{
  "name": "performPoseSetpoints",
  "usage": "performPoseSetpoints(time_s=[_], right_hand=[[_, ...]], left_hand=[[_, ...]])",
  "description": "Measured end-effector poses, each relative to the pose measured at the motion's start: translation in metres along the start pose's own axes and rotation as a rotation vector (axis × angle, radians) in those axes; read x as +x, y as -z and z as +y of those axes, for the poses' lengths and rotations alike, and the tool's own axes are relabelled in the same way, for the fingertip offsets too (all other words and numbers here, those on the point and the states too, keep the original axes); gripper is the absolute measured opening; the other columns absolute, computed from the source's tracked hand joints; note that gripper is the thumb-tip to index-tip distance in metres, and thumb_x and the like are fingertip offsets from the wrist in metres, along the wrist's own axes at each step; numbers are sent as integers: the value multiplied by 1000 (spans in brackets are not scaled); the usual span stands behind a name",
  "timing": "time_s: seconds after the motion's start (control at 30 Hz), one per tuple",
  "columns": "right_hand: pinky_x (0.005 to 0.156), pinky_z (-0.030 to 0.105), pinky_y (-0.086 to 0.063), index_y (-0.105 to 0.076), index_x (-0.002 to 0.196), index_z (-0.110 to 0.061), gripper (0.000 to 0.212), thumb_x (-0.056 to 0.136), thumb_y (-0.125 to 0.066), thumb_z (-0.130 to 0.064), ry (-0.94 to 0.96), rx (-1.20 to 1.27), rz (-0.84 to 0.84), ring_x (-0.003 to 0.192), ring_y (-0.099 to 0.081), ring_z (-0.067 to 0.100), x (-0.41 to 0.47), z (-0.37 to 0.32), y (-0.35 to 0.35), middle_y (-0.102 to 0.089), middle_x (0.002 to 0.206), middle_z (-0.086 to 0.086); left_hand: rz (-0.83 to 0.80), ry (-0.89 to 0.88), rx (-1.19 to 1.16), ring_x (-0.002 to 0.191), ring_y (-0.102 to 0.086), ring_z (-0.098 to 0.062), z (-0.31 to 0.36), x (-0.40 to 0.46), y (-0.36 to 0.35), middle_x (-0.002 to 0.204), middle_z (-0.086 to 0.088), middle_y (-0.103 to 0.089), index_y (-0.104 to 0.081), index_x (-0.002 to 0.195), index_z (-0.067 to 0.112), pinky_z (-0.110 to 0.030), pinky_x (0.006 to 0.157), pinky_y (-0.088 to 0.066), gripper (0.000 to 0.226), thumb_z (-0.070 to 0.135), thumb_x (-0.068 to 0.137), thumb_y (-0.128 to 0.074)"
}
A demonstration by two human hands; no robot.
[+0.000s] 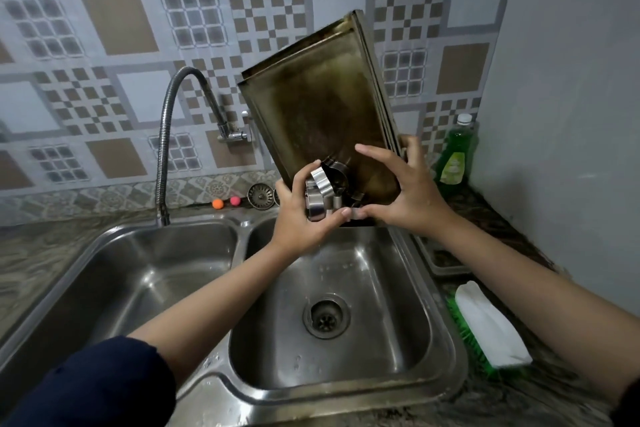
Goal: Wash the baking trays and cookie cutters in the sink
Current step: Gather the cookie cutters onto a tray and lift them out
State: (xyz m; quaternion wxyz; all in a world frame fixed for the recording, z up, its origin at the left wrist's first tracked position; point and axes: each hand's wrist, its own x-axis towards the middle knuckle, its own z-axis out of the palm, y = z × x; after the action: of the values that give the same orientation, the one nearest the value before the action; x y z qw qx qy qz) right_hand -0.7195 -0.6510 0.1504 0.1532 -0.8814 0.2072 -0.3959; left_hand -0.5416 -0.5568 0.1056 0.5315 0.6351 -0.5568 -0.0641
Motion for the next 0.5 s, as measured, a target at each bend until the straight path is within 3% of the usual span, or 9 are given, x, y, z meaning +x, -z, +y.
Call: performPoseSetpoints(time_s=[0.1,0.2,0.23,0.37,0.5], right_hand=[[109,39,-36,-36,130,-59,98,53,-91,-34,-92,133,-42,133,-32,28,-13,-1,-22,-22,134,0],[101,8,-29,-38,129,-55,101,48,-93,-32,-168,271,-59,119,-39,10,-24,-5,-51,-32,128,0],[98,4,-26,-39,130,-51,101,46,-93,-33,-178,305,-68,117,-39,8,-28,-7,-61,-37,128,2],[102,23,-32,-44,131,-42,103,42,-94,-33,-273,483,-132,122,-40,10,-42,-17,-105,-42,134,3],[100,22,-32,-46,130,-36,99,44,-94,-24,-355,633,-225,123,-42,8,-52,-37,-146,-45,133,-2]], left_hand=[[-59,133,57,105,-44,-10,-6,-19,14,121,-6,-33,-31,126,57,-5,83,-30,77,60,62,-73],[-118,249,114,115,-43,-15,-15,-35,33,114,-5,-39,-37,122,55,-16,94,-35,72,63,59,-71],[-139,296,134,117,-42,-16,-18,-40,40,114,-5,-40,-38,122,54,-22,97,-35,72,64,59,-70],[-205,543,220,116,-50,-24,-30,-60,70,124,-9,-35,-36,126,54,-33,105,-39,85,75,50,-66],[-231,718,288,124,-45,-28,-39,-81,100,127,-11,-36,-36,135,47,-30,100,-36,78,63,67,-69]])
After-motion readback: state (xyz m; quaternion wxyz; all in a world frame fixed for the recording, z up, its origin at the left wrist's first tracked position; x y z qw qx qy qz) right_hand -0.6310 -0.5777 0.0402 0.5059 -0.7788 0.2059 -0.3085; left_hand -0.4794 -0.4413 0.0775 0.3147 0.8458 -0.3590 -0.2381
